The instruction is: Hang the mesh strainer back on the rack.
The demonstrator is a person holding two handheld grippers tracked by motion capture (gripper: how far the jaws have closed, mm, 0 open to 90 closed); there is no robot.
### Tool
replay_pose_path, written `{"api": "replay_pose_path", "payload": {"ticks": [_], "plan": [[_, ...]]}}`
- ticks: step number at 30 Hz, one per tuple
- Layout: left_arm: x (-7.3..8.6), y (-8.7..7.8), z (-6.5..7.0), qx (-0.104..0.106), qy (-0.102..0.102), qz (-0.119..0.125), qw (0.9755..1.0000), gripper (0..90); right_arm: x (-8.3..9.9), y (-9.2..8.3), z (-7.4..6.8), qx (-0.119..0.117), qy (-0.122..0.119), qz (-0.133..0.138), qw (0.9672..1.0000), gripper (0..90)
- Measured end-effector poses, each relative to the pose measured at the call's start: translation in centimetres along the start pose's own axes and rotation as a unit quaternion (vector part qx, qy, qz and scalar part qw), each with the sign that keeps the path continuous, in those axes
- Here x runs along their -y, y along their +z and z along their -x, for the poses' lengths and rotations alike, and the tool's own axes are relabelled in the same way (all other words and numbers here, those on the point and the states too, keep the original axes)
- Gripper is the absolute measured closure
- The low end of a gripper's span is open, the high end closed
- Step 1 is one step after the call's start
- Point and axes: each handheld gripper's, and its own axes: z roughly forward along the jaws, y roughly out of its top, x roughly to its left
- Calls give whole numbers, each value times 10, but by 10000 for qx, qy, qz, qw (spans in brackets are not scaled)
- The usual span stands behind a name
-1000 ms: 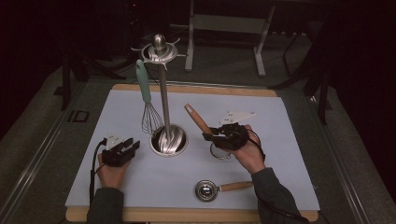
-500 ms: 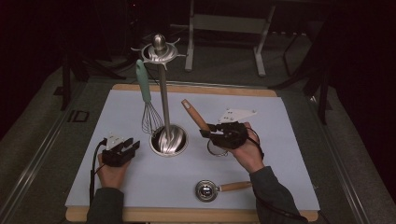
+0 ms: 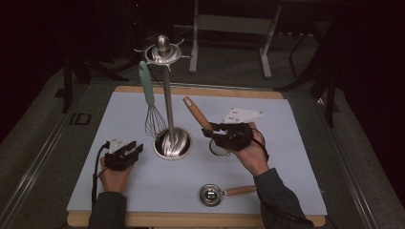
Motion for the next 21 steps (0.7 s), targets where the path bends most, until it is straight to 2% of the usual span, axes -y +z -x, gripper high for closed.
{"api": "replay_pose_path", "payload": {"ticks": [11, 21], "plan": [[0, 0, 1, -9, 16, -22, 10000, 642, -13, -4, -4, -9, -121, 127, 9998, 708], [0, 0, 1, -3, 18, -20, 10000, 642, -31, -17, -7, 62, -265, 336, 9991, 708]]}}
